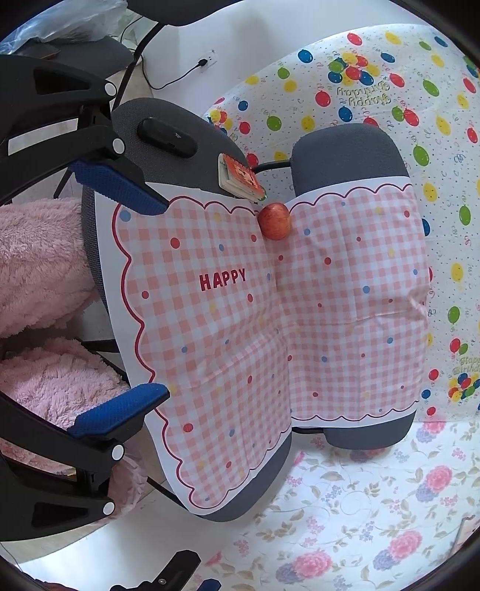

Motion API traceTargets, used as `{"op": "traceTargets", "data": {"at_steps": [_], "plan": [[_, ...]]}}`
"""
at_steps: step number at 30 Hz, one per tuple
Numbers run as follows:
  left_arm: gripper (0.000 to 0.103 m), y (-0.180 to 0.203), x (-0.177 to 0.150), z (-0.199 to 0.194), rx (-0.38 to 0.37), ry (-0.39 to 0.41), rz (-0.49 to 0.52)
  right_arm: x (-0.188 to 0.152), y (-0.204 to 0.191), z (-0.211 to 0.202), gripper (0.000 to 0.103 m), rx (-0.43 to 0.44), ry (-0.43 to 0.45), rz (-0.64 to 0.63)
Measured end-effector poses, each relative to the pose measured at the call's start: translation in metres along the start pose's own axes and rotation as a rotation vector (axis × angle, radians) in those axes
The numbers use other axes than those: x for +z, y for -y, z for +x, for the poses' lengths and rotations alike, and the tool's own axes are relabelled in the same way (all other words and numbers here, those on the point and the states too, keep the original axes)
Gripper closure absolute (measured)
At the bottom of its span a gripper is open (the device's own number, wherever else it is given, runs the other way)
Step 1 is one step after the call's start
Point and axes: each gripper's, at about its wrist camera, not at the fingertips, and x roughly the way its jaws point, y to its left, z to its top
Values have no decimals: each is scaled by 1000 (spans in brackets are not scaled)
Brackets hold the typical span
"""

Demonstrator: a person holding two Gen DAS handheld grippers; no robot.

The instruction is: Collect trash

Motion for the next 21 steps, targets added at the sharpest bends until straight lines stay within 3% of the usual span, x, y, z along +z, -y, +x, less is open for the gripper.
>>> {"op": "traceTargets", "data": {"at_steps": [21], "plan": [[11,-2,2,3,-3,5,2,1,5,2,6,-10,0,10]]}}
